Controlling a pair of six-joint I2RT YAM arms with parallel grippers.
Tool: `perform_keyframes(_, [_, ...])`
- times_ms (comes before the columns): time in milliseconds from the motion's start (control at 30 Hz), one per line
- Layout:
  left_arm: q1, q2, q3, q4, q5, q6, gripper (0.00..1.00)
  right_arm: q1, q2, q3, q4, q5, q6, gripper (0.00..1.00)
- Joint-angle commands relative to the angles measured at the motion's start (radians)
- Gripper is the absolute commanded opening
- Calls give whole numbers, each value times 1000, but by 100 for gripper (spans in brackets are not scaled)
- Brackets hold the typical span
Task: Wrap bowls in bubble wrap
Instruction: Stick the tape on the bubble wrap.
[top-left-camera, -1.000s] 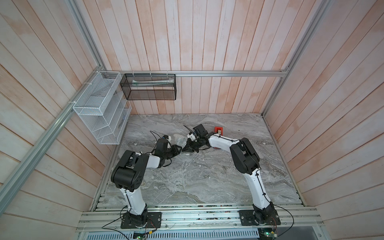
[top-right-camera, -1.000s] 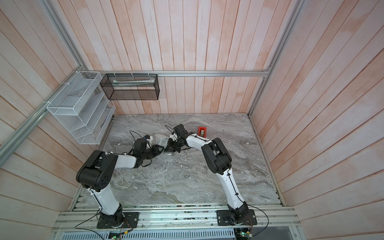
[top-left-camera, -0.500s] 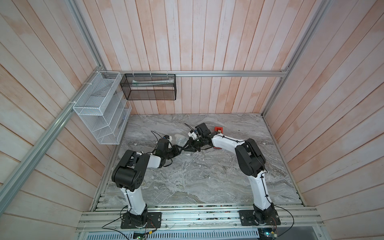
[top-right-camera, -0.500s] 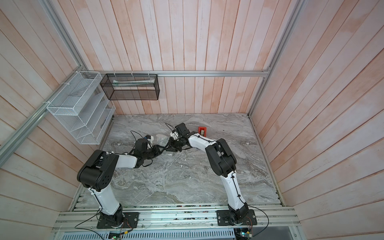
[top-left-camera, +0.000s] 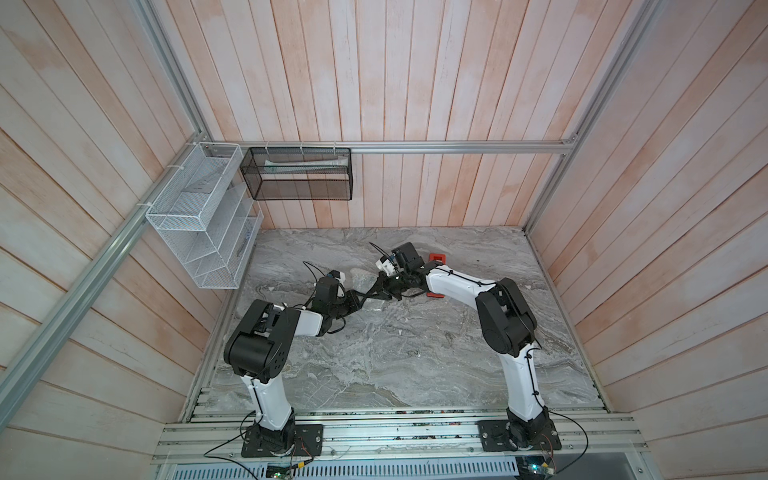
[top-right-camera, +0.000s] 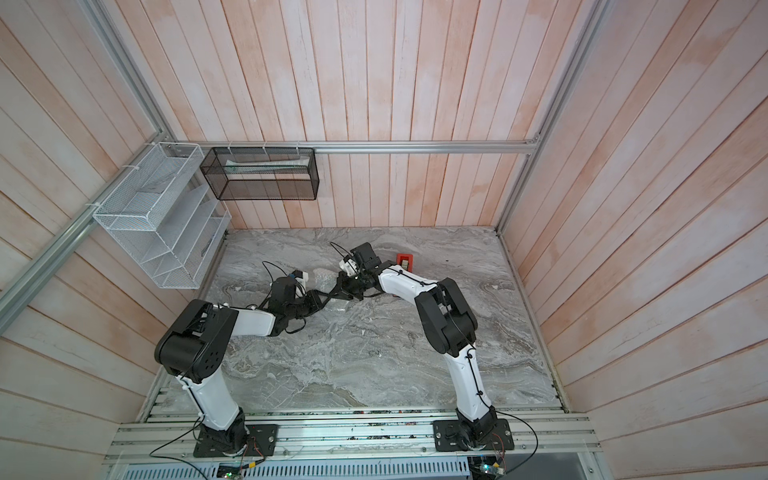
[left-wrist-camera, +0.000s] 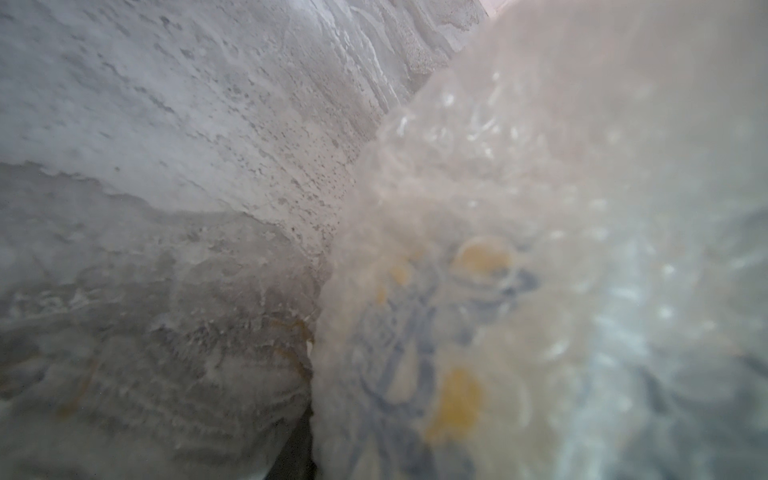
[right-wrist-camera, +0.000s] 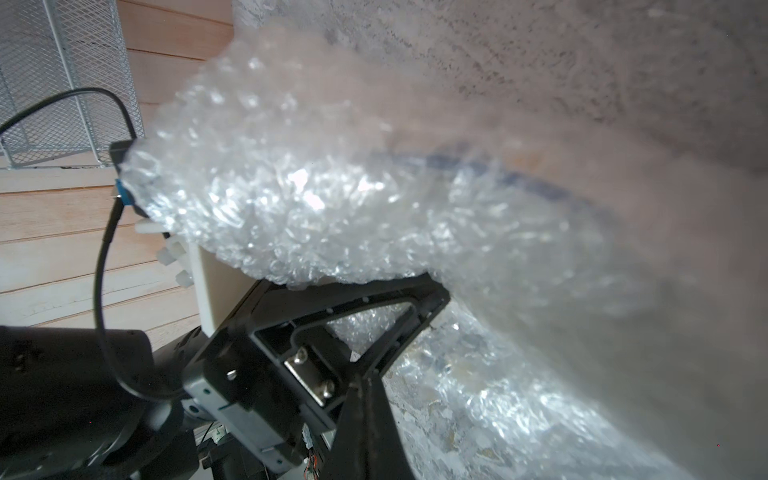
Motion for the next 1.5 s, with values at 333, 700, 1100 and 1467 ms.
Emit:
perform_keyframes(333, [-6, 8, 25, 28, -9, 10, 34, 17, 74, 32, -21, 3, -12, 0])
perform_keyframes(700, [-6, 1, 21, 30, -10, 9, 34, 16, 107, 18, -15, 38, -4, 0])
perform_keyframes(1100, [-5, 0, 21, 27, -25, -3, 34, 14, 97, -105, 4, 58, 11, 0])
perform_keyframes(1467, [-4, 11, 13, 34, -83, -90, 32, 23, 77, -230, -2, 88, -1, 0])
